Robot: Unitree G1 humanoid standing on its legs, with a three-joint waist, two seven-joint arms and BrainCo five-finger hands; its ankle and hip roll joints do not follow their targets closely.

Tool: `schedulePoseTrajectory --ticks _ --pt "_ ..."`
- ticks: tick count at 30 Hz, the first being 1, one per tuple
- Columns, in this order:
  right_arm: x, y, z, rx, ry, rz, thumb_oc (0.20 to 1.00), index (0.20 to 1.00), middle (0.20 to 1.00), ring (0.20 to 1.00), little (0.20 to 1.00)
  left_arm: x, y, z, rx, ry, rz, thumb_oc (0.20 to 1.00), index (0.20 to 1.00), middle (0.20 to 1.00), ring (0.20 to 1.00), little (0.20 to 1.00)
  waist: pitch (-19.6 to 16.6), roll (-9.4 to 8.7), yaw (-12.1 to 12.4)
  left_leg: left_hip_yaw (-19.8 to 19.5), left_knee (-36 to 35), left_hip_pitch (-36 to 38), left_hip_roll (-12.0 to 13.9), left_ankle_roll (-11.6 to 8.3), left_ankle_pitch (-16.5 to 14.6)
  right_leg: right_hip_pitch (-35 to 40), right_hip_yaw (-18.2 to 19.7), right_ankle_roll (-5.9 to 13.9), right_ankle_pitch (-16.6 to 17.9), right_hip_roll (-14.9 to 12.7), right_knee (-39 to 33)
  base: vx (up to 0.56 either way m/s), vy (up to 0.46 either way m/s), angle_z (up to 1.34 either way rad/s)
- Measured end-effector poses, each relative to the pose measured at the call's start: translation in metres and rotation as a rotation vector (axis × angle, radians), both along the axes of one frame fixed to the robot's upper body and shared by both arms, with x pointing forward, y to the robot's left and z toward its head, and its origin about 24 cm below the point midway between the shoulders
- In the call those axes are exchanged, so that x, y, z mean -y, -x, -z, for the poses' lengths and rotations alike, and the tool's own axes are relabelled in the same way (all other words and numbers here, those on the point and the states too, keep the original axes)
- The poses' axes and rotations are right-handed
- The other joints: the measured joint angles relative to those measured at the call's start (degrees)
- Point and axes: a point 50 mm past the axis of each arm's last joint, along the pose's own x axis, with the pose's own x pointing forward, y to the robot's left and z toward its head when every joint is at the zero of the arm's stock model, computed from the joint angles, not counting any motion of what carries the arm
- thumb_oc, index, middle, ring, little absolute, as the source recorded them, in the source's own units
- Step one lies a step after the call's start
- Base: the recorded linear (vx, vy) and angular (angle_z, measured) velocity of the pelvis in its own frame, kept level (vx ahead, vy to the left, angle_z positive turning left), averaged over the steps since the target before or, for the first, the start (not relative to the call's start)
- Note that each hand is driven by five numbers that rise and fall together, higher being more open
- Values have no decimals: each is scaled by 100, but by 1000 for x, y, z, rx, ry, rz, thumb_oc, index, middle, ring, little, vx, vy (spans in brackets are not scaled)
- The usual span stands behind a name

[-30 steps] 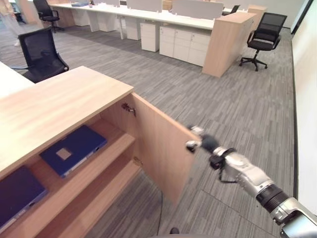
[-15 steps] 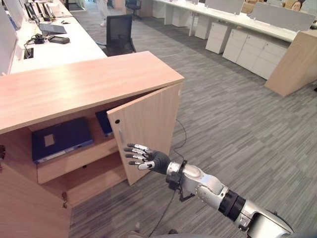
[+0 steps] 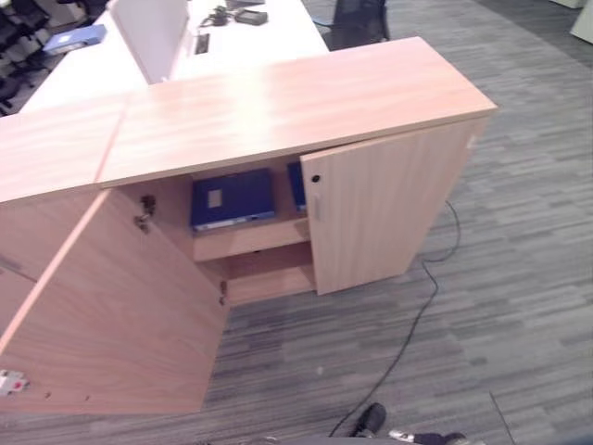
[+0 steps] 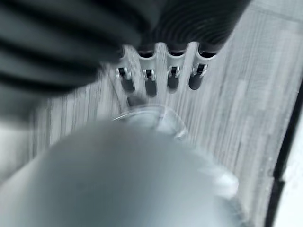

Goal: Put the empty folder in the office cabinet

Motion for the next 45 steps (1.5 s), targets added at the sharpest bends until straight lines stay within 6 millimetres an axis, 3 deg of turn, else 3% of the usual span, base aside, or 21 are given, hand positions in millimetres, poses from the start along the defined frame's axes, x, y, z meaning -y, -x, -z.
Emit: schedulePoseTrajectory --ticks 3,4,5,6,7,9,11,12,16,20,21,23,24,25,26,27,28,30,33,41,45 --pt "22 39 -5 -23 94 359 1000 1000 1000 1000 1000 3 -7 -1 28 23 18 1000 1000 1000 1000 1000 -91 77 -111 99 -138 -46 -165 5 2 200 -397 217 -16 -335 185 -8 250 121" --pt "32 47 -8 -35 155 367 1000 1000 1000 1000 1000 4 -1 0 20 27 12 1000 1000 1000 1000 1000 -137 126 -152 163 -221 -4 -225 101 -11 277 -432 350 13 -352 216 -9 92 67" --pt "42 43 -11 -27 221 270 1000 1000 1000 1000 1000 -5 7 0 -3 4 6 1000 1000 1000 1000 1000 -225 159 -221 102 -207 24 -277 244 -106 219 -240 456 45 -371 256 -57 258 36" --pt "41 33 -10 6 220 255 1000 1000 1000 1000 1000 -10 13 -1 -23 -9 -4 1000 1000 1000 1000 1000 -225 119 -237 81 -176 -10 -308 244 -106 197 -158 486 83 -402 226 -115 374 -3" --pt "39 30 -9 21 218 252 1000 1000 1000 1000 1000 -13 16 -1 -33 -16 -13 1000 1000 1000 1000 1000 -236 73 -276 57 -167 -6 -332 243 -118 182 -118 445 177 -421 199 -117 380 -6" --pt "22 20 -3 72 180 245 1000 1000 1000 1000 1000 -12 21 0 -44 -7 -93 1000 1000 1000 1000 1000 -168 -186 -333 3 413 -381 -499 361 -385 235 -95 400 286 -744 209 -104 320 20" --pt "21 19 -3 73 176 207 1000 1000 1000 1000 1000 3 19 3 -37 31 -81 1000 1000 1000 1000 1000 -203 51 -352 -119 107 -464 -466 466 -259 188 -89 525 250 -778 416 -93 266 10" --pt "13 14 -1 79 153 198 1000 1000 1000 1000 1000 8 20 4 -37 40 -82 1000 1000 1000 1000 1000 -175 33 -353 -74 75 -379 -600 535 -280 220 19 580 268 -910 454 -97 274 -4" --pt "-3 11 3 85 116 205 1000 1000 1000 1000 1000 -4 15 1 -32 8 -44 1000 1000 1000 1000 1000 -112 -228 -382 -214 -83 -255 -1026 856 -209 328 -82 824 429 -1413 606 -103 246 23" --pt "-13 11 6 83 92 203 1000 1000 1000 1000 1000 -16 12 -2 -17 -21 -48 1000 1000 1000 1000 1000 -9 -413 -307 -734 -68 -198 -1203 973 -93 616 -243 961 487 -1614 613 -60 55 68" --pt "-14 12 6 79 89 212 1000 1000 1000 1000 1000 -15 11 -2 -8 -18 -60 1000 1000 1000 1000 1000 43 -372 -306 -1071 -72 -200 -1182 1034 -73 651 120 908 427 -1592 880 -17 43 136" --pt "-12 1 5 116 87 249 1000 1000 1000 1000 1000 -10 12 -1 -9 -5 -63 1000 1000 1000 1000 1000 123 -127 -394 -1598 -170 -136 -934 1081 82 577 1453 978 -326 -1103 1032 -16 51 125" --pt "-7 -3 3 127 98 257 1000 1000 1000 1000 1000 -6 13 0 -13 4 -77 1000 1000 1000 1000 1000 228 13 -427 -1774 -166 -108 -813 1077 100 481 2705 1048 -600 -542 1002 9 -4 94" --pt "-5 -7 2 149 97 279 1000 1000 1000 1000 1000 -4 15 1 -18 9 -90 1000 1000 1000 1000 1000 274 93 -504 -2013 -189 -92 -734 1050 148 430 3664 1017 -849 -108 1021 12 -36 124" --pt "-7 -9 2 167 90 303 1000 1000 1000 1000 1000 -5 17 1 -26 8 -101 1000 1000 1000 1000 1000 305 79 -615 -2281 -194 -98 -700 977 214 405 4321 1037 -968 238 1057 10 -40 168" --pt "-14 -6 5 163 68 331 1000 1000 1000 1000 1000 -11 15 -1 -12 -6 -93 1000 1000 1000 1000 1000 297 -132 -591 -2540 -230 -71 -826 928 248 371 4421 980 -882 317 903 39 -117 160" --pt "-20 0 7 144 54 348 1000 1000 1000 1000 1000 -12 20 -1 -13 -12 -94 1000 1000 1000 1000 1000 261 -343 -548 -2709 -316 17 -981 831 224 346 4235 696 -717 239 689 61 -130 111" --pt "-13 -5 4 164 67 346 1000 1000 1000 1000 1000 -4 31 2 -42 12 -106 1000 1000 1000 1000 1000 185 -150 -560 -2583 -307 -62 -842 741 175 450 4058 672 -653 347 402 83 -135 47" --pt "-13 0 5 147 65 350 1000 1000 1000 1000 1000 -5 30 2 -22 0 -102 1000 1000 1000 1000 1000 82 -159 -521 -2591 -299 -18 -702 648 156 852 3960 568 -308 458 -288 40 -84 5" --pt "-13 14 6 125 74 356 1000 1000 1000 1000 1000 -1 -48 -11 240 8 -77 1000 1000 1000 1000 1000 -275 -414 -583 -2488 -311 -21 -564 573 125 873 4007 509 -240 587 -423 30 -67 -6" --pt "-14 23 7 106 79 364 1000 1000 1000 1000 1000 -8 -47 -13 248 -20 -85 1000 1000 1000 1000 1000 -334 -451 -652 -2460 -311 -15 -570 573 126 867 4014 510 -239 576 -424 21 -49 -3"
